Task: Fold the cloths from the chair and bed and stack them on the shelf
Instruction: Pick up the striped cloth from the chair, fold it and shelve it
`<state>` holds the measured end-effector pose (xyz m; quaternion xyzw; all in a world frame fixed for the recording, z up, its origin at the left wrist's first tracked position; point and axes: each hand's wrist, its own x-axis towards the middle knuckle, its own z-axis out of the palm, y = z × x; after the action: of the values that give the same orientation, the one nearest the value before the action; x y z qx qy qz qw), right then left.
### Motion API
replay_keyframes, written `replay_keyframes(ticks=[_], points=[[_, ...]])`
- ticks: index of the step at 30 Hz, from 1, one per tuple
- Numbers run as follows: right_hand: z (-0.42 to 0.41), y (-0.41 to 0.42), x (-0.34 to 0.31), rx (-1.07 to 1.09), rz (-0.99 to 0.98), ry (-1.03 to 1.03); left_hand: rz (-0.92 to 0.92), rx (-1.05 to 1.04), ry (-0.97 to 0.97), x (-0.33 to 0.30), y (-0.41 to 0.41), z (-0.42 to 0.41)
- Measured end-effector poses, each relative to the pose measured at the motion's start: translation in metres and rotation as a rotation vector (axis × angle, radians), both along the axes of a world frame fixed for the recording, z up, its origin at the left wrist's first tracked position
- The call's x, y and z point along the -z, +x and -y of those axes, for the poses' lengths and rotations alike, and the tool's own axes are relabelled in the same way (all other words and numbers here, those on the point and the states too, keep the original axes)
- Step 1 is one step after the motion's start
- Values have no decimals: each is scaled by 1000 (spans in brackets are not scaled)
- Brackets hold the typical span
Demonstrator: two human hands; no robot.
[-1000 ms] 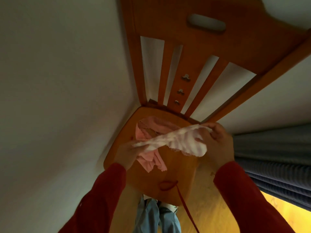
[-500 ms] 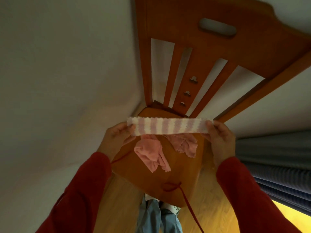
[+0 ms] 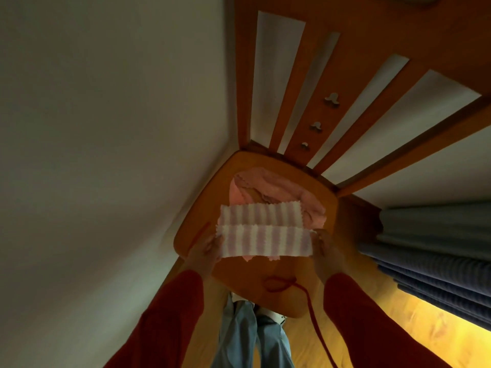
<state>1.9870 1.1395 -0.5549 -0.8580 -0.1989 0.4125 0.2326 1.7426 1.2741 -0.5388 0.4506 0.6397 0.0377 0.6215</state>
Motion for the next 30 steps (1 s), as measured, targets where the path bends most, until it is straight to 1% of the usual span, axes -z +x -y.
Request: replay_keyframes(ticks=[2, 4, 8, 13, 16, 19, 20, 21, 23, 24, 25, 26, 27, 28, 29, 30], points=[[-16, 4, 3, -60, 24, -20, -16, -6, 27, 1, 7, -6], [-35, 10, 6, -79, 22, -45, -79, 19, 62, 5, 12, -13], [-67, 22, 24, -92, 67, -75, -233, 169, 117, 24, 20, -33], [-76, 29, 52, -109, 78, -182, -344, 284, 160, 45, 25, -44], [-78, 28, 55, -128, 81, -215, -366, 285, 162, 53, 24, -45], [-74, 27, 57, -51, 92, -213, -355, 258, 127, 54, 24, -41], [-70, 26, 57, 22, 84, -176, -352, 243, 114, 53, 23, -39], [-66, 24, 58, 150, 41, -107, -336, 221, 93, 55, 21, -36], [-63, 15, 51, 482, -156, 41, -262, 89, -24, 54, 19, -33], [-61, 10, 48, 607, -253, 99, -206, -55, -131, 52, 19, -31], [-60, 3, 43, 683, -316, 115, -140, -250, -271, 50, 20, -28], [-56, -5, 38, 740, -378, 86, -72, -451, -412, 48, 20, -24], [-49, -13, 38, 790, -432, 11, 14, -630, -523, 46, 20, -20], [-41, -20, 41, 848, -497, -65, 99, -743, -588, 45, 22, -16], [-37, -28, 41, 905, -605, -113, 169, -784, -614, 45, 23, -13], [-33, -32, 43, 943, -711, -126, 189, -795, -616, 44, 24, -11]])
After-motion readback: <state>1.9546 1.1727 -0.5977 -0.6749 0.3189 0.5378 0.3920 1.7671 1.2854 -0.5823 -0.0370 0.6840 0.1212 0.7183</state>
